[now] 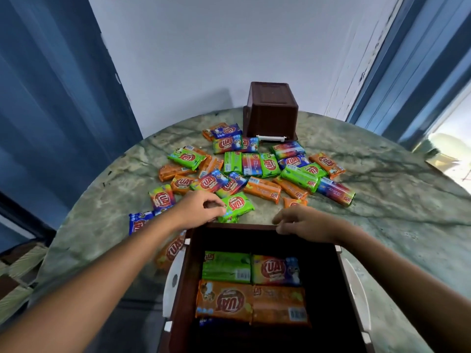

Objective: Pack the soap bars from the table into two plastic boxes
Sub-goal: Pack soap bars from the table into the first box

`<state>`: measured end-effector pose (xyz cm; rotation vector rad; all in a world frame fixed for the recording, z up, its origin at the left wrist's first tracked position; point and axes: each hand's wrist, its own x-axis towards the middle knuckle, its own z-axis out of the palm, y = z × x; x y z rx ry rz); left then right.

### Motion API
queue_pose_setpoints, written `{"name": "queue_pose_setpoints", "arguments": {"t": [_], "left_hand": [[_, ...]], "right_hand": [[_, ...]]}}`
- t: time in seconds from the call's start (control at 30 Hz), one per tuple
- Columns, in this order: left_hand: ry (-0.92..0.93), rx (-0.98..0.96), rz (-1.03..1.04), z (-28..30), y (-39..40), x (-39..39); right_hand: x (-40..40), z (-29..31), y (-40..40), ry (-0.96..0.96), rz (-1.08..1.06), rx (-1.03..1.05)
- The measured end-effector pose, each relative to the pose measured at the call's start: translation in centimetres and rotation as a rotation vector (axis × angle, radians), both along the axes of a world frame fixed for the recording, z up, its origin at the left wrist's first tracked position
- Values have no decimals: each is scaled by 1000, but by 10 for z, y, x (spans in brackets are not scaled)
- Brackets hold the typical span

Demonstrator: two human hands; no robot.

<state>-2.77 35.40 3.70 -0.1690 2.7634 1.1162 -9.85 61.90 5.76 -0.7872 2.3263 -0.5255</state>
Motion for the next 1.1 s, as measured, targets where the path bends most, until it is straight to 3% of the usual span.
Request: {"name": "queue_pose_setpoints", "arguments": {"t": [0.1,0.2,0.37,0.5,0.63,0.83,0.9,1.0,1.1], "left_hand": [[23,-196,-25,-10,2,-33],[-48,-430,-102,-25,11,-64],[-220,-726,-258,-52,24,-98],[-215,-787,-298,-52,43,-108],[-259,-654,-254,-37,47,-107],[96,-700,-328,44,45,-62],[158,-712,-349,72,49,-27],[159,-763,-354,75,55,22],[63,-772,-373,48,65,52]], "right_hand": [[-31,-3,-7,30,-232,-97],[-67,-23,0,238,-369,86],[-81,-52,1,12,-492,394],[-81,-73,-13,100,-376,484],[-82,-56,-12,64,-382,465],[-41,20,-6,599,-122,446],[-7,54,0,691,-21,416],[41,71,8,662,142,398],[75,44,6,559,242,407]]}}
